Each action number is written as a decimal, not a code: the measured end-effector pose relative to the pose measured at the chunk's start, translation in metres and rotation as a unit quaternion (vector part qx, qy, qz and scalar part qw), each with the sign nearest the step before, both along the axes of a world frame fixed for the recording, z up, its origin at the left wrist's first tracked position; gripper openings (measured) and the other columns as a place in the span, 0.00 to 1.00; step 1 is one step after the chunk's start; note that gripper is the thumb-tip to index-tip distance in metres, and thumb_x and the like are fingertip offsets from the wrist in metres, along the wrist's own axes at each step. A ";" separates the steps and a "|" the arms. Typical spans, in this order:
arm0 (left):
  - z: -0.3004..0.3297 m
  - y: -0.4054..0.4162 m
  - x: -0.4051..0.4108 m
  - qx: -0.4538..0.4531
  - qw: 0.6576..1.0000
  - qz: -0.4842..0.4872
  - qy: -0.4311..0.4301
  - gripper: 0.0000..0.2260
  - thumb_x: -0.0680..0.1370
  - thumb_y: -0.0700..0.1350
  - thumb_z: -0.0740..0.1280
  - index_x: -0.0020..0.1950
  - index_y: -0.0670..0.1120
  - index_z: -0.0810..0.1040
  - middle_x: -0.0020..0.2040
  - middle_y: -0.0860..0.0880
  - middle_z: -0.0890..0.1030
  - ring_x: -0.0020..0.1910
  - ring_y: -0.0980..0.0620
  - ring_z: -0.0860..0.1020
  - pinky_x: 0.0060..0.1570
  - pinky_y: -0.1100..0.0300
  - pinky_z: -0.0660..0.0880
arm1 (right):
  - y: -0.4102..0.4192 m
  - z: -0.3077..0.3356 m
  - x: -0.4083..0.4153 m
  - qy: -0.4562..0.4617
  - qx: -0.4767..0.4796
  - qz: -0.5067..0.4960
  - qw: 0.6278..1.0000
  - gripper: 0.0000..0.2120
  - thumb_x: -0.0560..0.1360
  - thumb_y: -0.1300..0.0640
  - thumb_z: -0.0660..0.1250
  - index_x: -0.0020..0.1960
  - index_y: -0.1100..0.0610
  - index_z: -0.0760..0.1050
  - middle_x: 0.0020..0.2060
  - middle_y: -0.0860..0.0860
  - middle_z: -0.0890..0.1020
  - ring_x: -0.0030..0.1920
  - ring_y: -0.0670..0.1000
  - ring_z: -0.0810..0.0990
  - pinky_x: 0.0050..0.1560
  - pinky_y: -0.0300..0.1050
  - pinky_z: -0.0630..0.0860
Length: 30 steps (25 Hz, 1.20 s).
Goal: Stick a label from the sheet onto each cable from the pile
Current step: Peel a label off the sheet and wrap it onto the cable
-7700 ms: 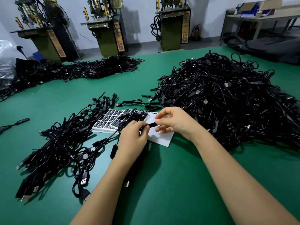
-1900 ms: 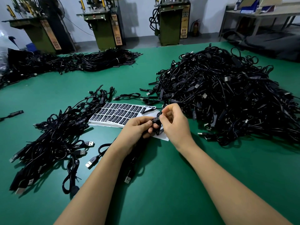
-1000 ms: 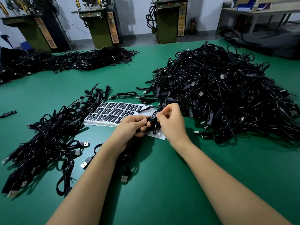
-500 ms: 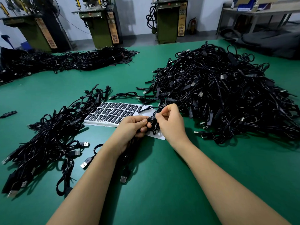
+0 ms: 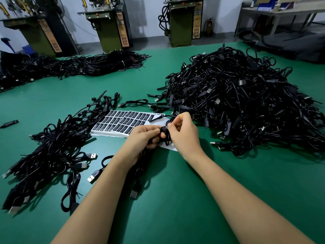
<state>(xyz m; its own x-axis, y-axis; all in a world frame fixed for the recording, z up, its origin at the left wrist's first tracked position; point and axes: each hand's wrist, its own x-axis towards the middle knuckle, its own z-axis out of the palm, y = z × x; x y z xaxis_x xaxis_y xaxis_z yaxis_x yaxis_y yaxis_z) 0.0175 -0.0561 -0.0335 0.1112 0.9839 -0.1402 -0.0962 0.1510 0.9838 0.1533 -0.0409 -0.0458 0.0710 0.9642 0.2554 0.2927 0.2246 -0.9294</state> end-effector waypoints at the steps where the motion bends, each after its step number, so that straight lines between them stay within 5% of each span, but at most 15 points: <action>1: 0.000 0.000 0.001 0.003 1.000 0.006 0.003 0.10 0.81 0.33 0.57 0.53 0.29 0.76 0.31 0.47 0.76 0.23 0.58 0.65 0.20 0.71 0.59 | 0.000 0.000 0.000 0.000 -0.001 0.001 1.000 0.05 0.75 0.63 0.65 0.45 0.59 0.68 0.35 0.49 0.73 0.36 0.46 0.71 0.36 0.33 0.67; 8: -0.001 -0.004 0.005 0.043 0.994 0.033 0.098 0.09 0.79 0.42 0.65 0.42 0.42 0.81 0.29 0.53 0.77 0.24 0.58 0.65 0.24 0.71 0.62 | 0.001 -0.002 0.001 -0.003 -0.001 0.004 1.000 0.06 0.75 0.63 0.65 0.44 0.56 0.68 0.34 0.48 0.74 0.34 0.42 0.71 0.35 0.31 0.67; 20: -0.003 -0.004 0.012 0.056 0.986 0.084 0.130 0.11 0.80 0.41 0.64 0.42 0.36 0.80 0.34 0.42 0.76 0.25 0.56 0.64 0.24 0.66 0.61 | -0.002 -0.002 0.000 -0.049 0.066 0.001 0.997 0.07 0.76 0.65 0.65 0.46 0.56 0.67 0.37 0.51 0.77 0.41 0.52 0.75 0.42 0.44 0.70; 30: -0.008 -0.005 0.016 0.080 0.986 0.088 0.121 0.10 0.80 0.40 0.64 0.41 0.41 0.81 0.28 0.53 0.78 0.24 0.58 0.71 0.25 0.68 0.66 | -0.009 0.000 -0.003 -0.092 0.154 -0.002 0.984 0.03 0.75 0.67 0.63 0.47 0.63 0.68 0.41 0.56 0.76 0.42 0.59 0.75 0.44 0.60 0.72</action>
<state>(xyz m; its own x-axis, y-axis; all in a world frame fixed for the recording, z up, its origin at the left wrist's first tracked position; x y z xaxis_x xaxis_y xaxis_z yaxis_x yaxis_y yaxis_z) 0.0330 -0.0614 -0.0415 -0.0813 0.9965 0.0171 0.1324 -0.0062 0.9912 0.1500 -0.0494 -0.0458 0.0000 0.8387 0.5446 0.4521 0.4857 -0.7481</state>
